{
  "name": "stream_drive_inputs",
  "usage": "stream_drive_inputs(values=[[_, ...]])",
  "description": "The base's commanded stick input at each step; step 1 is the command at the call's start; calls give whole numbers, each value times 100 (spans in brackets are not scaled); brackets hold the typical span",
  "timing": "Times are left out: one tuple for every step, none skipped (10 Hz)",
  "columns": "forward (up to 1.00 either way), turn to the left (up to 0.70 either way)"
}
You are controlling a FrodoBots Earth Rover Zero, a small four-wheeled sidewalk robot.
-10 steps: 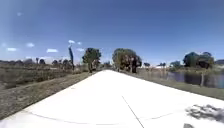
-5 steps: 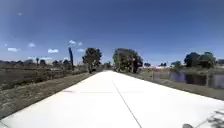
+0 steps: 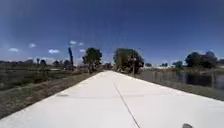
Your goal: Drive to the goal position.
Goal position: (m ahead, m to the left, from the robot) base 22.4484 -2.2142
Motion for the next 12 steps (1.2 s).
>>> stream_drive_inputs(values=[[70,0],[70,0],[70,0],[70,0],[70,0],[70,0],[70,0],[70,0],[70,0],[70,0],[70,0],[70,0]])
